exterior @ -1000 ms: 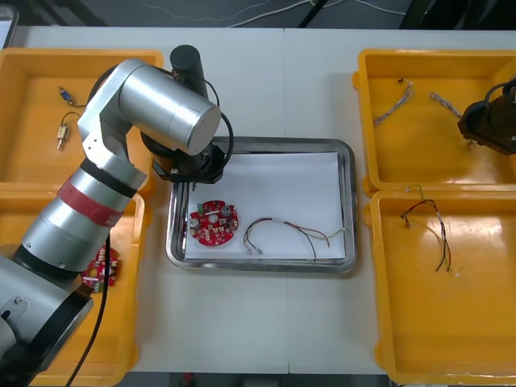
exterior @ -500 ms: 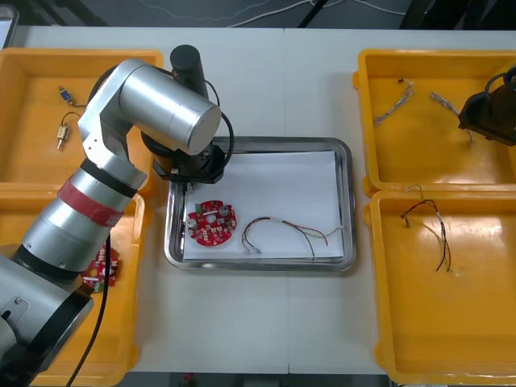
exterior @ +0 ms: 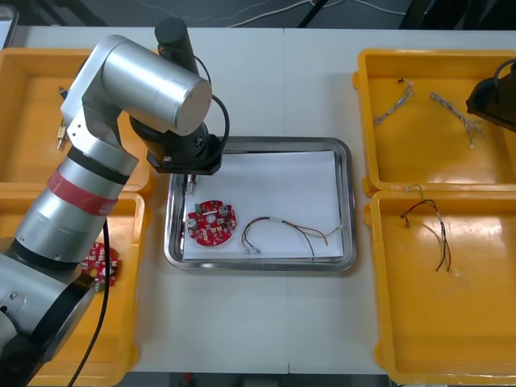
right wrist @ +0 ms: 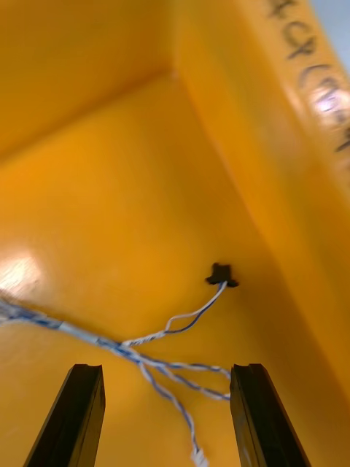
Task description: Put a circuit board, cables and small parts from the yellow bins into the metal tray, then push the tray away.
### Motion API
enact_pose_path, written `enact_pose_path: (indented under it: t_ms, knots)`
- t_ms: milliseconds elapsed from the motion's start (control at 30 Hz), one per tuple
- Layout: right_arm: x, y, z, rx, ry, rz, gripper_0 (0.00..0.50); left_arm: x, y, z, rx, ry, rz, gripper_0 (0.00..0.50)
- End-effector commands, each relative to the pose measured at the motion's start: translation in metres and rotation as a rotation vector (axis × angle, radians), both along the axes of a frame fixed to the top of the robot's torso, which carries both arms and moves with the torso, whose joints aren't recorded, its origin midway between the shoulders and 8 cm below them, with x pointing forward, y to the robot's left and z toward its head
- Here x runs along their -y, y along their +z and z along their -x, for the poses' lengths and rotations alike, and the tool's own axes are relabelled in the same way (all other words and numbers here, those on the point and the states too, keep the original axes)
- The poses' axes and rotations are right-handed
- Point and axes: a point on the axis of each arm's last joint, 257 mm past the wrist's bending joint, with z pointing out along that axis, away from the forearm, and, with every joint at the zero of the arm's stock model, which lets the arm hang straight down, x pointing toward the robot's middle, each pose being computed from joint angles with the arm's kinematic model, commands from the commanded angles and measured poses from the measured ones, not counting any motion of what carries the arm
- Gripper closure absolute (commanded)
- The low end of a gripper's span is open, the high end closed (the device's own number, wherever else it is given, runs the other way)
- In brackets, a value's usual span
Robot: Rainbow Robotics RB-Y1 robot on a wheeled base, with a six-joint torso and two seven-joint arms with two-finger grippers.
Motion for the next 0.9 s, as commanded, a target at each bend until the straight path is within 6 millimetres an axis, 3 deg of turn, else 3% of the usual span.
enact_pose_path:
  t_ms: [33, 433, 900]
  knots:
    - [-0.01, 0.039, -0.025, 0.045, 0.038, 0.019, 0.0, 0.029, 0.059, -0.002, 0.068, -0.138, 0.039, 0.0]
    - [-0.011, 0.017, -0.025, 0.014, 0.026, 0.0, 0.0, 0.012, 0.103, -0.003, 0.135, -0.144, 0.061, 0.0]
    - [-0.023, -0.013, -0.018, -0.042, 0.037, -0.023, 0.0, -0.044, 0.13, -0.016, 0.191, -0.096, 0.037, 0.0]
